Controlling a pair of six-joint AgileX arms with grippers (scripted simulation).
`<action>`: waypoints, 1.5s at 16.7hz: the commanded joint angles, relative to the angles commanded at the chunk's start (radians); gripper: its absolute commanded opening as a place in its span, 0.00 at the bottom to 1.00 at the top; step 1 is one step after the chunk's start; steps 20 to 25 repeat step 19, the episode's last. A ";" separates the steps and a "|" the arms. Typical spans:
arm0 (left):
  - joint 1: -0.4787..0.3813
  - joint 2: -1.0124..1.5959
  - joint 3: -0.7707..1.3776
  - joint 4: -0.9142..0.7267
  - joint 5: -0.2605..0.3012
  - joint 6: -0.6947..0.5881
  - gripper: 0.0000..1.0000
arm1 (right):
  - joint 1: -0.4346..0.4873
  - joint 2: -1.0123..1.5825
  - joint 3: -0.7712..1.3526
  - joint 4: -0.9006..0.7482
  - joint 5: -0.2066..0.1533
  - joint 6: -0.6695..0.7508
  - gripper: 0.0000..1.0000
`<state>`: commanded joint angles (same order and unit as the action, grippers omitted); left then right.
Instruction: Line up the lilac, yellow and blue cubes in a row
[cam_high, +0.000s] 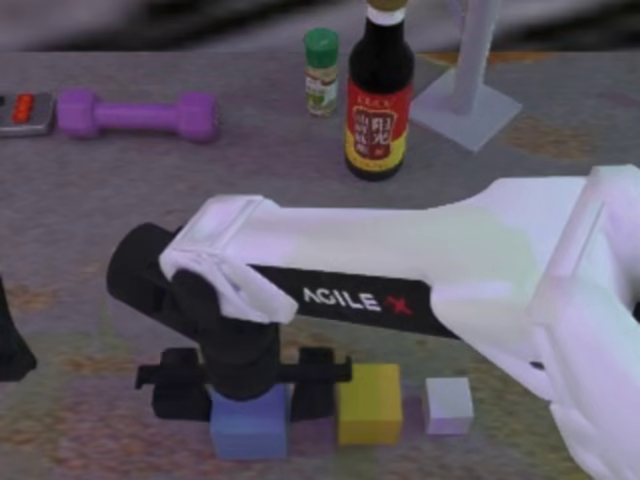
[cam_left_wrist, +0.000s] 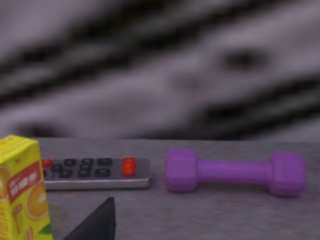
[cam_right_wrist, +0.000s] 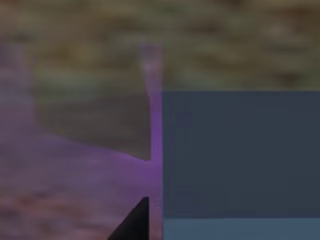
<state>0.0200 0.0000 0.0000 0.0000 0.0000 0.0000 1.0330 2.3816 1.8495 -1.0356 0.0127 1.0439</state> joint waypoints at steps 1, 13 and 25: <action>0.000 0.000 0.000 0.000 0.000 0.000 1.00 | 0.000 0.000 0.000 0.000 0.000 0.000 1.00; 0.000 0.000 0.000 0.000 0.000 0.000 1.00 | 0.002 -0.015 0.063 -0.076 0.000 0.003 1.00; 0.000 0.000 0.000 0.000 0.000 0.000 1.00 | 0.008 -0.057 0.182 -0.239 -0.001 -0.001 1.00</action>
